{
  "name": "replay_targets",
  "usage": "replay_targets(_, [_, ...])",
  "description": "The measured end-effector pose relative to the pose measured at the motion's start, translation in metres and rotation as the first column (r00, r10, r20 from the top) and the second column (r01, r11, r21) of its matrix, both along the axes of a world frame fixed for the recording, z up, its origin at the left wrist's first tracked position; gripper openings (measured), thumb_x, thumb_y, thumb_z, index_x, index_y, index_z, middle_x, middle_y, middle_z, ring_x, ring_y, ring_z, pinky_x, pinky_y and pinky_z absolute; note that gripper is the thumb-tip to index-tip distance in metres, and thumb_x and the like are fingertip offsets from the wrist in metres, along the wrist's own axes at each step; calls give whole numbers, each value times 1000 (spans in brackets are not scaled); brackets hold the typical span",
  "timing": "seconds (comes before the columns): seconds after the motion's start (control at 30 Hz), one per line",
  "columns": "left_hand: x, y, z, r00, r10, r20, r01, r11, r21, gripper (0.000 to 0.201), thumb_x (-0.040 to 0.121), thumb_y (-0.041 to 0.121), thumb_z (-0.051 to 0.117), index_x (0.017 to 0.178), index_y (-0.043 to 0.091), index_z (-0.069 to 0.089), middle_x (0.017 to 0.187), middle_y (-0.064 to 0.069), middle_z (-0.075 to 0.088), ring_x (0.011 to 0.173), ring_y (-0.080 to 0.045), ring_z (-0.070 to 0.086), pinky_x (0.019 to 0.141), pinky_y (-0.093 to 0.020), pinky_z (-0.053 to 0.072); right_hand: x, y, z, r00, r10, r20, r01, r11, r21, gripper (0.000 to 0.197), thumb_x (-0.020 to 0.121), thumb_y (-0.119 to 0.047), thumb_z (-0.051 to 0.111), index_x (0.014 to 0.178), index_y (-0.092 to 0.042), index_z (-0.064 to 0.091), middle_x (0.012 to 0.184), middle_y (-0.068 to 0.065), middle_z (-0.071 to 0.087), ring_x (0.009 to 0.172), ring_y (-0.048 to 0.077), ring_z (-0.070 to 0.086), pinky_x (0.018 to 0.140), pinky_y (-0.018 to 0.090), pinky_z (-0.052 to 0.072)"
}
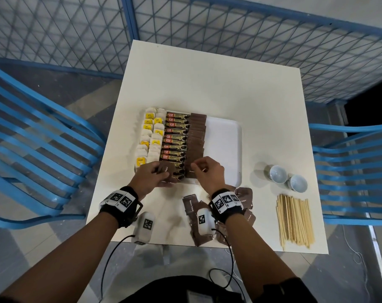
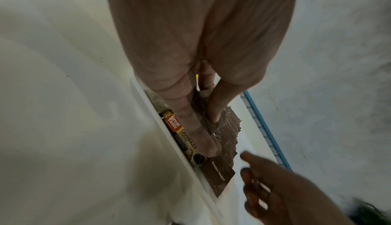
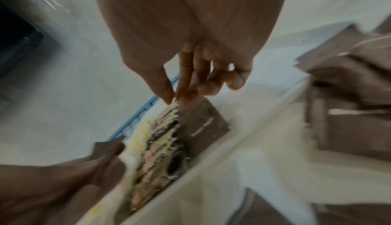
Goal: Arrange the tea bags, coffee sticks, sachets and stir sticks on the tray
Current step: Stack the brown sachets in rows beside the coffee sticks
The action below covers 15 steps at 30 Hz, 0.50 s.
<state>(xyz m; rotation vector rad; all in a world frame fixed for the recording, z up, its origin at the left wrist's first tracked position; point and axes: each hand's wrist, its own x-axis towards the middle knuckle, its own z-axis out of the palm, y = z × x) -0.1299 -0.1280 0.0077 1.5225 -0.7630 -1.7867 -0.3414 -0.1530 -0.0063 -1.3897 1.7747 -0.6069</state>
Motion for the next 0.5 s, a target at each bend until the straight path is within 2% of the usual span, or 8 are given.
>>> replay_targets(0.07, [-1,-1,1,1000,-10,-11,10,1000,5,31,95,-10,60,126,-9,59,114,-26,70,92,-40,75,72,-39,64,13,-4,6,990,105,90,-106,994,10,19,86,-34,77,98,-20,73,84,-9,72,78,3,67,68,12,49])
replay_targets(0.17, [-2,-1,6,999,-41,-18,41,999,8,34,90,-8,69,122,-7,60,110,-28,72,94,-43,74,75,-43,64,29,-8,13,961,243,130,-248,968,26,29,80,-41,82,99,-22,73,82,-8,71,74,4,66,68,15,53])
replay_targets(0.23, [-4,-1,9,999,-38,-9,38,999,9,33,86,-11,71,116,-8,57,104,-30,72,91,-43,74,74,-45,64,33,-9,15,946,296,133,-300,954,10,26,78,-34,85,95,-18,74,80,-9,69,71,0,62,67,10,50])
replay_targets(0.3, [-4,0,12,999,-36,21,36,999,-6,29,84,-11,73,108,-8,56,97,-30,73,87,-42,75,72,-44,64,34,-11,14,947,279,162,-282,959,-1,20,78,-27,85,89,-14,75,79,-6,70,71,2,62,67,10,48])
replay_targets(0.4, [-1,-1,11,999,-21,46,23,999,-38,20,88,-3,74,99,-10,60,95,-30,73,89,-44,74,73,-48,64,32,-11,7,956,204,210,-208,978,-3,9,85,-27,79,84,-18,76,74,-8,71,69,9,66,71,28,55])
replay_targets(0.5, [1,-3,11,1000,10,27,-10,1000,-17,14,98,5,64,103,-8,66,101,-30,72,92,-43,74,74,-47,64,30,-10,0,964,120,236,-127,992,13,5,86,-29,75,84,-26,78,71,-13,70,63,4,62,72,35,56])
